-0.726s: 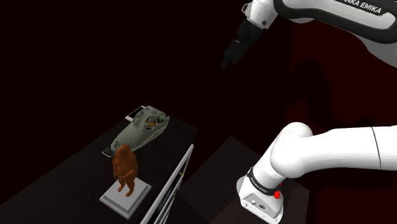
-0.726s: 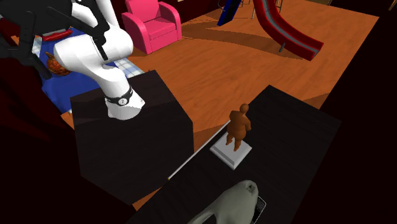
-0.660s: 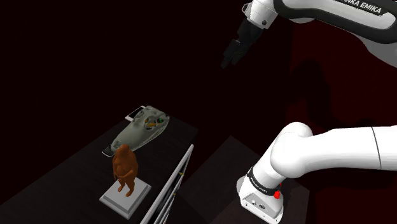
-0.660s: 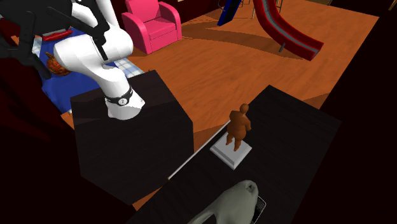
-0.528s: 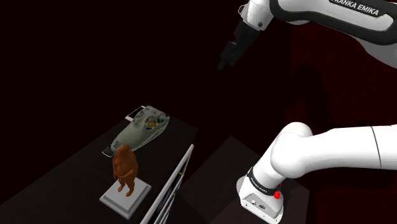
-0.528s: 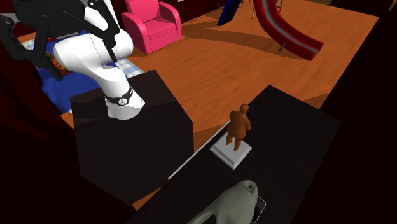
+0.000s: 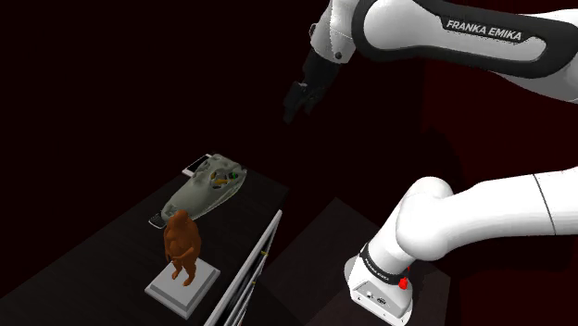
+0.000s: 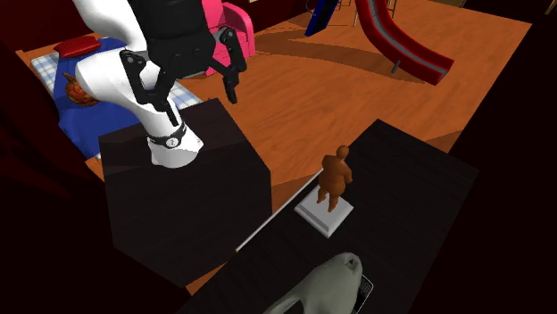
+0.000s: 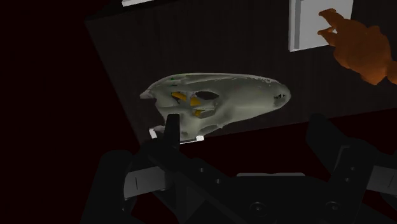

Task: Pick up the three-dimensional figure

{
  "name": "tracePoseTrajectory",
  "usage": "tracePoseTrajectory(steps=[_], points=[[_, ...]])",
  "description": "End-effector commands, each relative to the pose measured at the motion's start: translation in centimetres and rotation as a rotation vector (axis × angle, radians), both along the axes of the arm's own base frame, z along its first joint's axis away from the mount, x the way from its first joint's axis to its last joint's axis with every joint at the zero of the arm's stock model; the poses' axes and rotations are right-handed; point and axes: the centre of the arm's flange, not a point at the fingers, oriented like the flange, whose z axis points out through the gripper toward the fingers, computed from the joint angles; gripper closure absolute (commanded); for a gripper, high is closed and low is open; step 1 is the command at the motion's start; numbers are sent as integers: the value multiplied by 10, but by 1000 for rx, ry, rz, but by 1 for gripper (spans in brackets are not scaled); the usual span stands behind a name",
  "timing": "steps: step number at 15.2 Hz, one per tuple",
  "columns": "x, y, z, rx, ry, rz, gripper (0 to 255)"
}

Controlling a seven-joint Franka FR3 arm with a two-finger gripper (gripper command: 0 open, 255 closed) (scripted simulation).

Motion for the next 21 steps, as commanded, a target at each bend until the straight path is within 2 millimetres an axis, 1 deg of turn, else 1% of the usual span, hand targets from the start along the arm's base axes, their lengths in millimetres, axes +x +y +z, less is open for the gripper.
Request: tracePoseTrajectory(steps=[1, 11, 21], points=[[6, 24, -12, -8, 7, 6, 0], [34, 142, -76, -51, 45, 37, 0], [56, 259, -146, -94, 83, 68, 0]])
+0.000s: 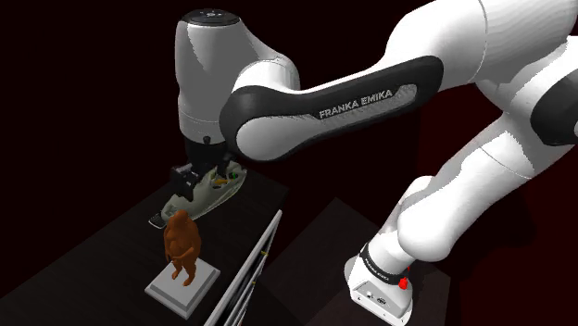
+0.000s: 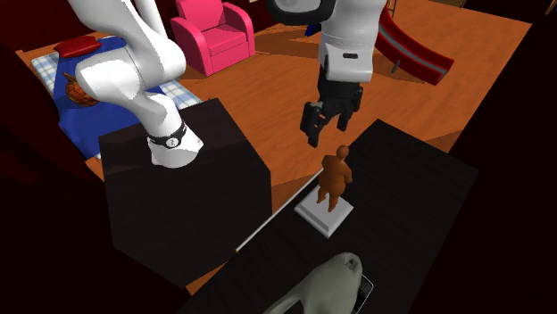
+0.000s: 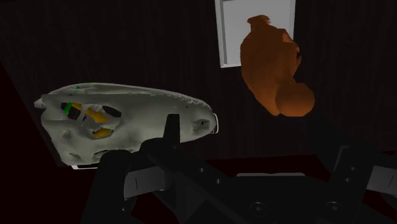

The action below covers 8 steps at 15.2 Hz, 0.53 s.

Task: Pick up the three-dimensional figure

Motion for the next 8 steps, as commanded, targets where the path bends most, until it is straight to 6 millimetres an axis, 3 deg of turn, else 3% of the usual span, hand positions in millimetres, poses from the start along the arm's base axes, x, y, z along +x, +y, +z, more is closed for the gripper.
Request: tracePoseTrajectory(steps=[1, 4, 8], points=[[4, 24, -16, -8, 7, 5, 0], [9, 59, -38, -21, 19, 14, 0], [9, 61, -55, -21, 19, 15, 0]])
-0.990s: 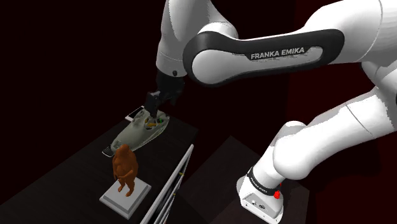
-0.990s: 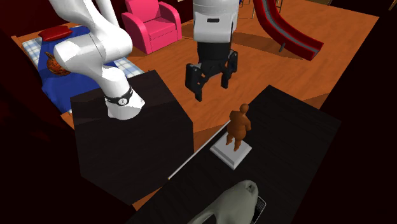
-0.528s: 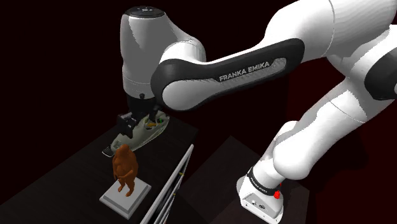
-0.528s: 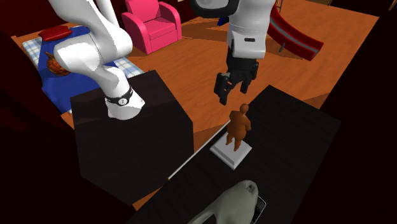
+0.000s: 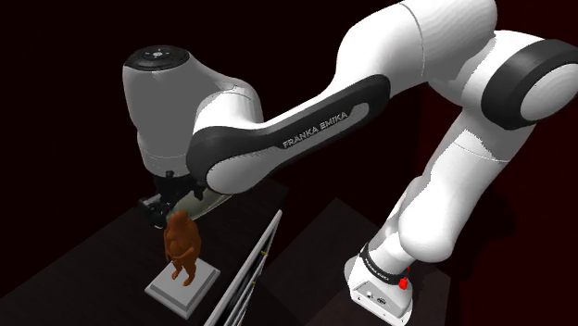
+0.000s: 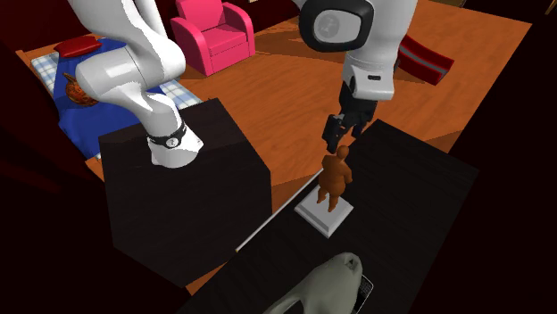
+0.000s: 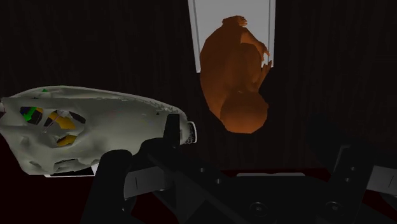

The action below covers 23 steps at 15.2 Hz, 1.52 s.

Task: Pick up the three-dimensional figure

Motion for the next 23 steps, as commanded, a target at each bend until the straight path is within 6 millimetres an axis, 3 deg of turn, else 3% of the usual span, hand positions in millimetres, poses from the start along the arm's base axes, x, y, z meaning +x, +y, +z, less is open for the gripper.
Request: tracePoseTrajectory(steps=[1, 4, 6, 7, 16, 23], points=[[0, 2, -12, 0, 0, 0, 0], [0, 2, -31, 0, 0, 0, 0], [0, 2, -31, 0, 0, 0, 0], [0, 2, -31, 0, 0, 0, 255], [0, 2, -31, 0, 0, 0, 255], [0, 2, 6, 0, 0, 0, 255]])
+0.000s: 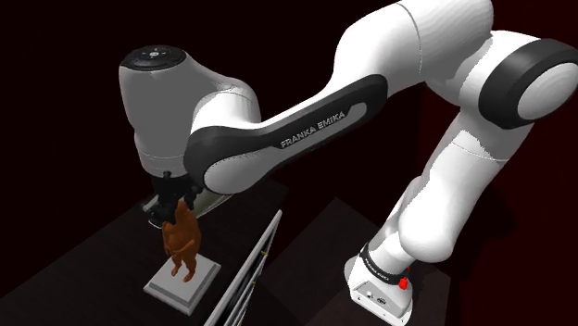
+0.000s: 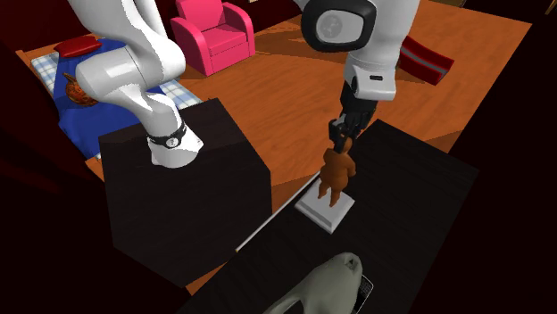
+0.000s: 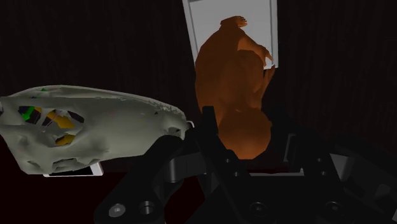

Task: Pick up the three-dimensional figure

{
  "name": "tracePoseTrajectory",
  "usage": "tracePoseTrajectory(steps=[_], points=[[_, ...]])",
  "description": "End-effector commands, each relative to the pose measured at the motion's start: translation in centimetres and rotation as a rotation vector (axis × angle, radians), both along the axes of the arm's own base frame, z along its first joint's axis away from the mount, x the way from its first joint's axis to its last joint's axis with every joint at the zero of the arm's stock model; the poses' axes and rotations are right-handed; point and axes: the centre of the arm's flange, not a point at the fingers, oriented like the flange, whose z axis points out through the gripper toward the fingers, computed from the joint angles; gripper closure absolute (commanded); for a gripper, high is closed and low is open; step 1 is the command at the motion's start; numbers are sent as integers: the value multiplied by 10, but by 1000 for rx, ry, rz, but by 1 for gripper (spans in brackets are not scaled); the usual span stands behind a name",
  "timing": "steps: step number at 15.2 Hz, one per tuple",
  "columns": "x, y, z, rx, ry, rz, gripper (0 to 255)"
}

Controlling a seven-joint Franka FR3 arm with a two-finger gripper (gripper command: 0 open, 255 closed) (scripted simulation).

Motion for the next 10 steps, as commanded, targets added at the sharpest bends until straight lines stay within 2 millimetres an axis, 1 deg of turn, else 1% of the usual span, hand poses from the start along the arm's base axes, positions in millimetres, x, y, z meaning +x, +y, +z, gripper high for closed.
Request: tracePoseTrajectory(steps=[1, 8, 10], points=[[-1, -1, 12, 1, -1, 0, 255], [-1, -1, 48, 1, -1, 0, 255], [-1, -1, 49, 1, -1, 0, 255]])
